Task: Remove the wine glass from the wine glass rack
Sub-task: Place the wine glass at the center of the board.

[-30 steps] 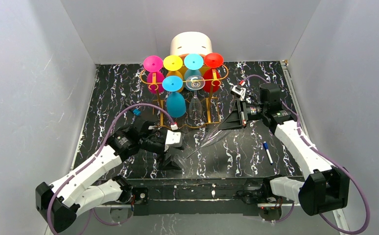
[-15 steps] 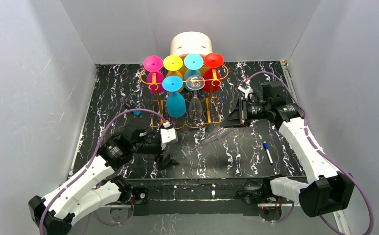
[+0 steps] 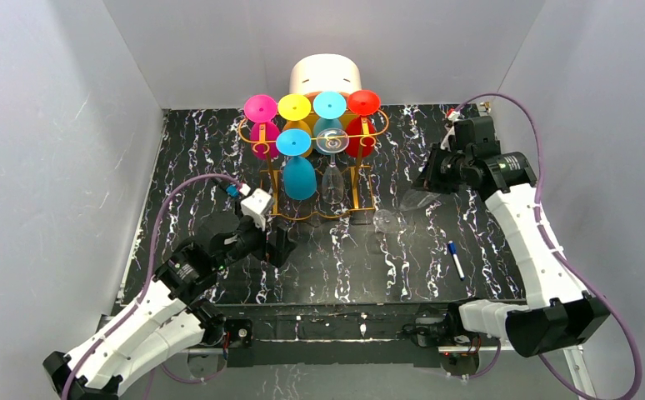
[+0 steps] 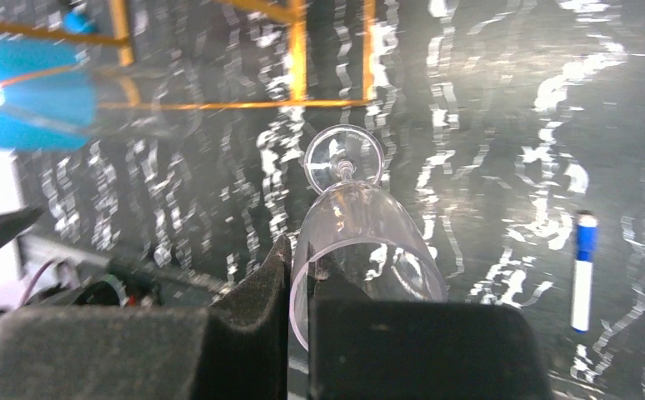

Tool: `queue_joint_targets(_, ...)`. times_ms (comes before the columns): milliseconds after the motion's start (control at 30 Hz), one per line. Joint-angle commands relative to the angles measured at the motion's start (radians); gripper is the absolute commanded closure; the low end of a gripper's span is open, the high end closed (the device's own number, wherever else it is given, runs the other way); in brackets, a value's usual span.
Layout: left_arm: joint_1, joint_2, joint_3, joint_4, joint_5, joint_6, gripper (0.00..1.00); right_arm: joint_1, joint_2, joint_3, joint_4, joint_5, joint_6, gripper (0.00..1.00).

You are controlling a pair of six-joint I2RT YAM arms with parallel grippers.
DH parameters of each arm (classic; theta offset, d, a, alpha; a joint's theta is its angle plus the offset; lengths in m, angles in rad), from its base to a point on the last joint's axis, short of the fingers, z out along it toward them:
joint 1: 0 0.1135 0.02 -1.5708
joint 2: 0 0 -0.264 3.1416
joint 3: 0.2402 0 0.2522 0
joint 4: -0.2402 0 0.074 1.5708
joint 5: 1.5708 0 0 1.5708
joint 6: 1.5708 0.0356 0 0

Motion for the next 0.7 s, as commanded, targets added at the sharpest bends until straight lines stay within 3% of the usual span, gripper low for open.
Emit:
queue_joint_targets(0,0.002,0.008,0.050,-0.064,-0.143,-0.159,0.02,0.000,0.054,0.068,-0.010,0.272,0.013,0.99)
queue_joint_targets(267,0.003,-0.015,0.078,-0.083,-0.163,-0.171,0.02,0.001,0.238,0.214,0.034,0.388,0.004,0.99)
queue_joint_targets(667,0.003,-0.076,0.073,-0.135,-0.236,-0.230,0.02,0.013,0.520,0.456,0.084,0.374,-0.016,0.99)
